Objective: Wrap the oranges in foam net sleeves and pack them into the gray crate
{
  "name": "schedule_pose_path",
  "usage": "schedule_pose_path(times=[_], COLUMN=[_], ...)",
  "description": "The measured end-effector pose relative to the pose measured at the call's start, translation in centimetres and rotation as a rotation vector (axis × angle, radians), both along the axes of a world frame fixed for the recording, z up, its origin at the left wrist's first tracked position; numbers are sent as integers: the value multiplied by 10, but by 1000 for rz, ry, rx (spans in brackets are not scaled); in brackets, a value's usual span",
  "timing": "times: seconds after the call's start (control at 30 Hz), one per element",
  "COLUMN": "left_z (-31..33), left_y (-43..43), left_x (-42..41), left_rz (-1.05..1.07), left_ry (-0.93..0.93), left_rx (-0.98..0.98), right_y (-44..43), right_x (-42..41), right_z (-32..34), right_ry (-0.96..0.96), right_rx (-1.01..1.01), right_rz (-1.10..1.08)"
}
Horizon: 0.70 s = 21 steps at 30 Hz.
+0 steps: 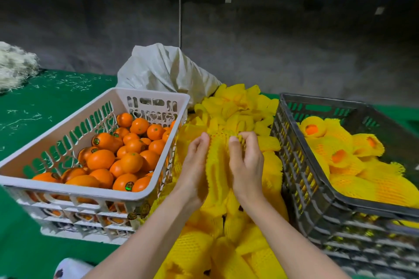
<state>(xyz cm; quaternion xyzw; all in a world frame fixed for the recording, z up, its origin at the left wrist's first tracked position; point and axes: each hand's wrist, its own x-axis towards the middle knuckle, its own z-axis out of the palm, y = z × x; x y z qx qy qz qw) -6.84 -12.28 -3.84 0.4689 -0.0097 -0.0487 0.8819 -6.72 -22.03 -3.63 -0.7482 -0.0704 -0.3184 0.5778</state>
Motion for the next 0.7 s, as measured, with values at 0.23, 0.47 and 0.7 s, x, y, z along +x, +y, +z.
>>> schedule_pose_path(times=[0.23,0.47,0.7], left_z=[2,3,-5], left_y=[-10,-3,-4], left_x=[3,7,14], left_rz=[-18,-127,40], left_ry=[197,222,203], left_rx=[-90,-159,-79], right_y=[-17,-25,-31], right_x=[12,16,15], right_z=[12,12,8], right_ry=[6,244,371], right_rx=[17,275,242], right_rz=[65,283,344])
